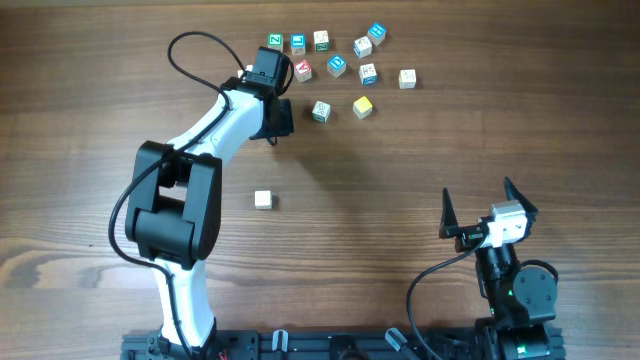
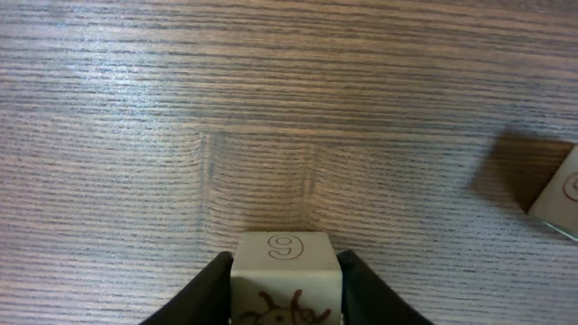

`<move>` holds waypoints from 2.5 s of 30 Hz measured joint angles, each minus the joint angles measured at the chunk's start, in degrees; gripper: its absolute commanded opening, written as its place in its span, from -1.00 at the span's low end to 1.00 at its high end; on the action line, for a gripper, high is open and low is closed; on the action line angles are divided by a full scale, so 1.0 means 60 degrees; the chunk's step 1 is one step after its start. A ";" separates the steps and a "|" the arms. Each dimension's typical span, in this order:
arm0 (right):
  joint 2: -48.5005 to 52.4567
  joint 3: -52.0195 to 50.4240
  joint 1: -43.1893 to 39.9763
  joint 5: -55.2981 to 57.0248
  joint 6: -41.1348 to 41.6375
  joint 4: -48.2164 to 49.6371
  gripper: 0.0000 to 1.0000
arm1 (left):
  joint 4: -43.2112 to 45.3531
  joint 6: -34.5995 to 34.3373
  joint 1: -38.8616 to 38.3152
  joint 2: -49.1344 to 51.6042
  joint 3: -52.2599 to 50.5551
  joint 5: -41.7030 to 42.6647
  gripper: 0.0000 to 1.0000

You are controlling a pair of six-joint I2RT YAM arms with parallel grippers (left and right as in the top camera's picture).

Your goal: Form a horizontal line

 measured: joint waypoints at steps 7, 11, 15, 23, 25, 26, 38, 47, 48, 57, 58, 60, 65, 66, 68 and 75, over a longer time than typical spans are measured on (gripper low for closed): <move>0.0000 0.0000 0.0000 0.0000 0.0004 0.0000 0.99 | 0.0055 0.0164 0.0000 0.0000 0.0000 0.0044 0.09; 0.0000 0.0000 0.0000 0.0000 0.0000 0.0000 0.99 | 0.0109 0.0164 0.0000 0.0000 0.0000 0.0044 0.33; 0.0000 0.0000 0.0000 0.0000 0.0000 0.0000 0.99 | 0.0302 0.0182 0.0000 0.0000 0.0000 0.0036 0.21; 0.0000 0.0000 0.0000 0.0000 0.0000 0.0000 1.00 | 0.0317 0.0175 0.0000 0.0000 0.0000 0.0036 0.20; 0.0000 0.0000 0.0000 0.0000 0.0004 0.0000 0.99 | 0.0317 0.0175 0.0000 0.0000 0.0000 0.0036 0.20; 0.0000 0.0000 0.0000 0.0000 0.0004 0.0000 0.99 | 0.0317 0.0175 0.0000 0.0000 0.0000 0.0036 0.15; 0.0000 0.0000 0.0000 0.0000 0.0004 0.0000 0.99 | 0.0058 0.0175 0.0000 -0.0025 -0.0004 0.0036 -0.28; 0.0000 0.0000 0.0000 0.0000 0.0000 0.0000 0.99 | -0.0980 0.0168 0.0000 -0.1617 -0.0011 0.0036 -0.03; 0.0000 0.0000 0.0000 0.0000 0.0000 0.0000 0.99 | -0.0984 0.0182 0.0000 -0.1614 -0.0011 0.0036 0.00; 0.0000 0.0000 0.0000 0.0000 0.0000 0.0000 0.99 | -0.0313 0.0142 0.0000 -0.0510 -0.0011 0.0040 -0.13; 0.0000 0.0000 0.0000 0.0000 0.0000 0.0000 0.99 | -0.0295 0.0142 0.0000 -0.0506 -0.0011 0.0040 -0.13; 0.0000 0.0000 0.0000 0.0000 0.0000 0.0000 0.99 | -0.0284 0.0142 0.0000 -0.0503 -0.0011 0.0040 -0.14; 0.0000 0.0000 0.0000 0.0000 0.0000 0.0000 0.99 | -0.0229 0.0142 0.0000 -0.0506 -0.0022 0.0040 -0.16; 0.0000 0.0000 0.0000 0.0000 0.0000 0.0000 0.99 | -0.0175 0.0142 0.0000 -0.0503 -0.0044 0.0040 -0.16; 0.0000 0.0000 0.0000 0.0000 0.0000 0.0000 0.99 | -0.0004 0.0142 0.0000 -0.0503 -0.0182 0.0040 -0.20; 0.0000 0.0000 0.0000 0.0000 0.0004 0.0000 0.99 | 0.0175 0.0138 0.0000 -0.0503 -0.0361 0.0040 -0.22</move>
